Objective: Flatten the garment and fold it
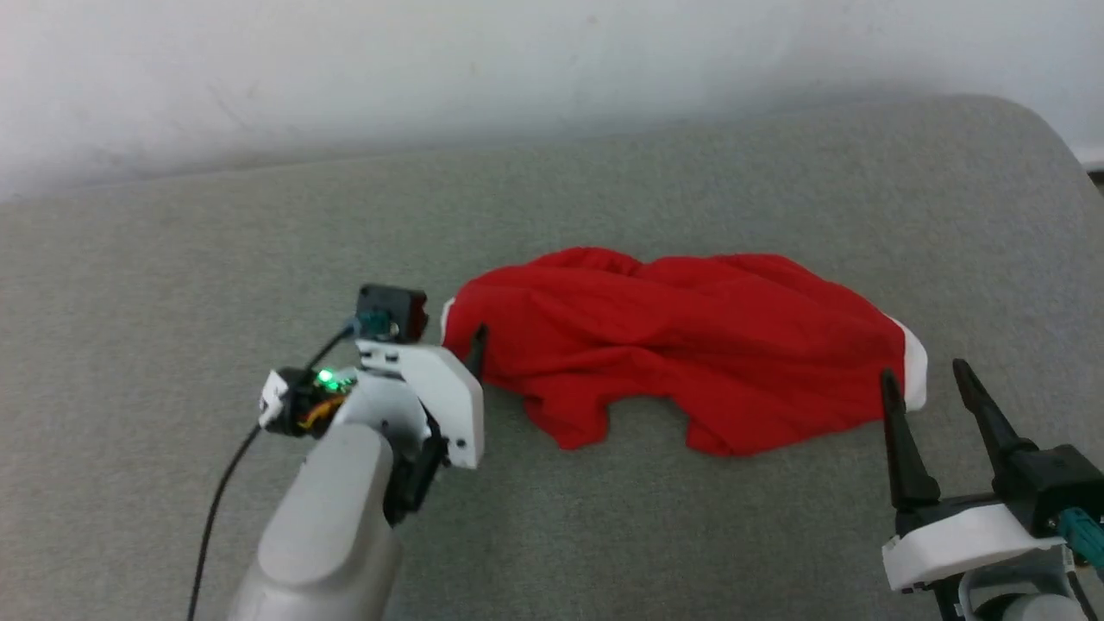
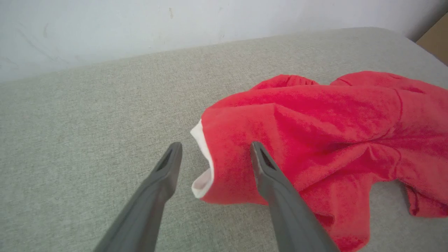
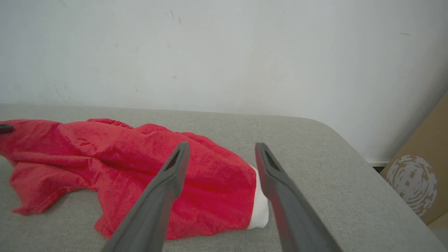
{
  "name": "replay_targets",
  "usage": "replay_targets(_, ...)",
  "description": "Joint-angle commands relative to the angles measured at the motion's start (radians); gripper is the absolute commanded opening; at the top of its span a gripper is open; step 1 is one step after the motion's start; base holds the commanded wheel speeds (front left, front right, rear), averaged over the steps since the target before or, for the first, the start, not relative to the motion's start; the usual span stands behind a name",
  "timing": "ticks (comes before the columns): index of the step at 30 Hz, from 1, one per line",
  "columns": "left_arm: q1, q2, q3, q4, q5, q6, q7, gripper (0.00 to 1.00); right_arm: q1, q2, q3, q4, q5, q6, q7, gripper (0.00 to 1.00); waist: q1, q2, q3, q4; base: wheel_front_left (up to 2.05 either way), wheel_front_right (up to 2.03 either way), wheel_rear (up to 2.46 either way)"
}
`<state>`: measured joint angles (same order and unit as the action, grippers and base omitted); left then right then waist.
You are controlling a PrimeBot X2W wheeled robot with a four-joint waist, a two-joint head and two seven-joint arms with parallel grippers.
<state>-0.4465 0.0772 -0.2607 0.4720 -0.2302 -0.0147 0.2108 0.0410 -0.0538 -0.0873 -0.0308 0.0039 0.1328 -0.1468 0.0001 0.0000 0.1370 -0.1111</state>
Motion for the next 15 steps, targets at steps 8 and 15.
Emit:
replay_targets(8, -0.096, 0.032, -0.002, 0.124, 0.012, 0.007, 0.061, 1.0, -0.029, 0.003, 0.021, 0.04, 0.025, -0.002, -0.031, 1.0, -0.0001, 0.0, 0.089, -0.069, 0.0, 0.0, 0.0)
replay_targets(15, -0.1, 0.022, 0.006, 0.169, -0.028, -0.028, -0.024, 0.0, -0.036, 0.003, 0.028, 0.072, 0.023, -0.002, -0.044, 1.0, -0.0001, 0.0, 0.084, -0.056, 0.0, 0.0, 0.0)
